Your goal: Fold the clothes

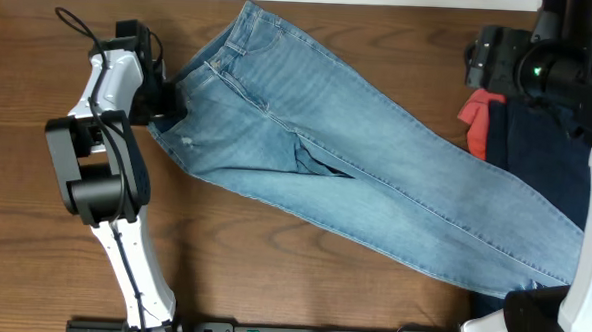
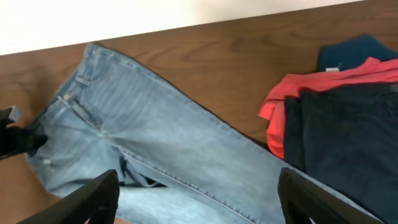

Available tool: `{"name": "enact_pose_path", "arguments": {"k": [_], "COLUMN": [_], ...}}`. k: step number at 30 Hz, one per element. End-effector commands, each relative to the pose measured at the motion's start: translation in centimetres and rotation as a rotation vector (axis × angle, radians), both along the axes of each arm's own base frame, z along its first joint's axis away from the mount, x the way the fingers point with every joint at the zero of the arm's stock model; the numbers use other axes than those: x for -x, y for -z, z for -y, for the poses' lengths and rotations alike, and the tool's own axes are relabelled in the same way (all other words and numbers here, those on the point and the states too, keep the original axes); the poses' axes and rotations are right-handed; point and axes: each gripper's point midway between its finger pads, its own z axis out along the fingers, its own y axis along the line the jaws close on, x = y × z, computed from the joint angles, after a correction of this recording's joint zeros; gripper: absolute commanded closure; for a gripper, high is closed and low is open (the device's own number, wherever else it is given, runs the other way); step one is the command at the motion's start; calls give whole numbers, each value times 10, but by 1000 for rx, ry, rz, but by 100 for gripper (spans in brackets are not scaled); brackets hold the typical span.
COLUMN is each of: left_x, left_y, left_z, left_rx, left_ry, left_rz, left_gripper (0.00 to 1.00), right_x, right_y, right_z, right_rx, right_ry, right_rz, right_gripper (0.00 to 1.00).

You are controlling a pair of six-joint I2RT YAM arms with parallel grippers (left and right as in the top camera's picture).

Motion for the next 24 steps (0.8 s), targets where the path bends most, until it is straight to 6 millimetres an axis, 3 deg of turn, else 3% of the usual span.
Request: {"name": "enact_pose_path", "arguments": {"k": [1,5,8,11,16,21,24], "left_x": [27,65,91,124,167,186,167], "left_y": [35,46,37,16,-33,-90,-125], "left_z": [-35,-80,-124,-173,-230,-249,-237], "left_rx": [-63,-49,-43,-36,-46,-78,-1], "left_ry": [-182,-428,-573,-745,-942,-1013,-960], "left_rz": [-118,-199,-213,-190,-91,31,167], "left_gripper": [90,94,94,94,94,92,83], "right_x": [-2,-2,-3,-5,-12,-26,-36], "right_y": [1,1,0,1,9,33,52], "right_z": [11,13,15,17,15,10,-4], "right_rx": [26,35,46,71,87,90,61], "right_ry": [50,57,66,55,34,21,-52], "right_rz": [1,2,5,9,-15,-91,-147], "right_gripper": [21,20,20,19,16,16,23]}}
